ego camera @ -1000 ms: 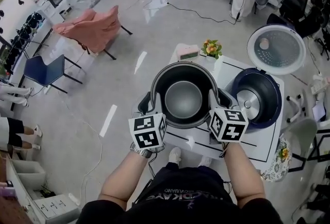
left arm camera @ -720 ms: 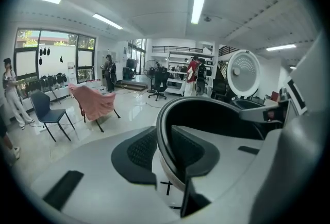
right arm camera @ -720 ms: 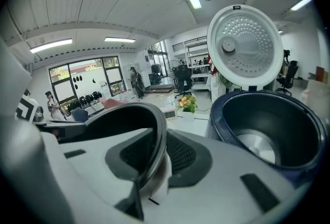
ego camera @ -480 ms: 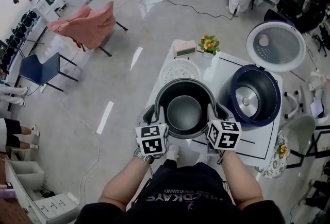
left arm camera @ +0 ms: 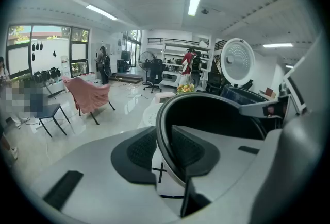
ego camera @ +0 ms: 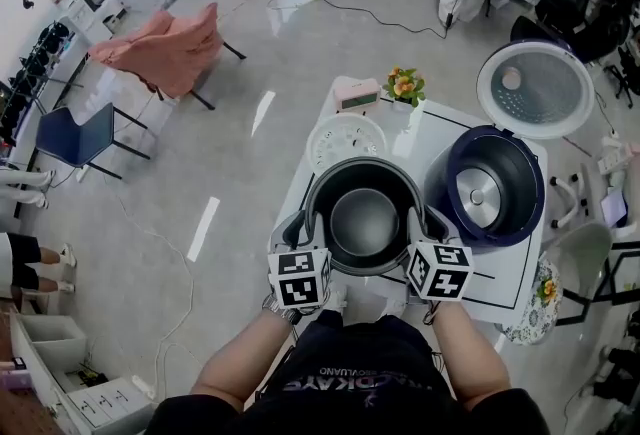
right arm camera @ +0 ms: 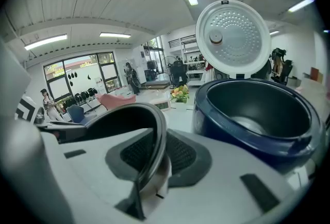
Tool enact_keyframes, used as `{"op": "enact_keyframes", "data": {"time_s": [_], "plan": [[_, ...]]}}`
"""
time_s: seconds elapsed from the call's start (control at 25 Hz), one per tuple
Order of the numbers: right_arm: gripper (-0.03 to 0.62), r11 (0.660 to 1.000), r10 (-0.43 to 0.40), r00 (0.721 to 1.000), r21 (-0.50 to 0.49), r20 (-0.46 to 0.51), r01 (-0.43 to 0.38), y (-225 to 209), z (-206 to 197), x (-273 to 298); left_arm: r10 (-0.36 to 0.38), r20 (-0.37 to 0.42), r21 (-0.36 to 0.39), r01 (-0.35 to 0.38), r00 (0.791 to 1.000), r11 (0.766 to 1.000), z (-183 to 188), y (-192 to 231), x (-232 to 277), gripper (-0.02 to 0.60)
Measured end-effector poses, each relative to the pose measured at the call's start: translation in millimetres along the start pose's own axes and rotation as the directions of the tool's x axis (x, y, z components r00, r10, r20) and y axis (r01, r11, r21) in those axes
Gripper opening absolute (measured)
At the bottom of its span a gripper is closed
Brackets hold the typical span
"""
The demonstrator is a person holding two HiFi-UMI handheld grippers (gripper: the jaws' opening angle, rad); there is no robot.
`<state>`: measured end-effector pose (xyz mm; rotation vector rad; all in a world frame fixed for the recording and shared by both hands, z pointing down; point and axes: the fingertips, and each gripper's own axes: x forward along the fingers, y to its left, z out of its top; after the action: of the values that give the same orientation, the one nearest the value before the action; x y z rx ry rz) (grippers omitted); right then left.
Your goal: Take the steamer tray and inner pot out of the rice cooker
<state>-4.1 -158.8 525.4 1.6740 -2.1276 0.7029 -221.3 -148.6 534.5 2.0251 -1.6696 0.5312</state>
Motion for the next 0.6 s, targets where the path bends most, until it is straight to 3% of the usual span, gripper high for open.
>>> {"op": "enact_keyframes", "data": {"time_s": [0.6], "plan": [[0.081,0.998,-0.030,0.998,0.055,-0.051,0.033,-21.0,-31.9,6.2,-0.040,-0.022,0.036,0.040,0.999,0.999,-12.3,-14.9,11.6,0.095]]}}
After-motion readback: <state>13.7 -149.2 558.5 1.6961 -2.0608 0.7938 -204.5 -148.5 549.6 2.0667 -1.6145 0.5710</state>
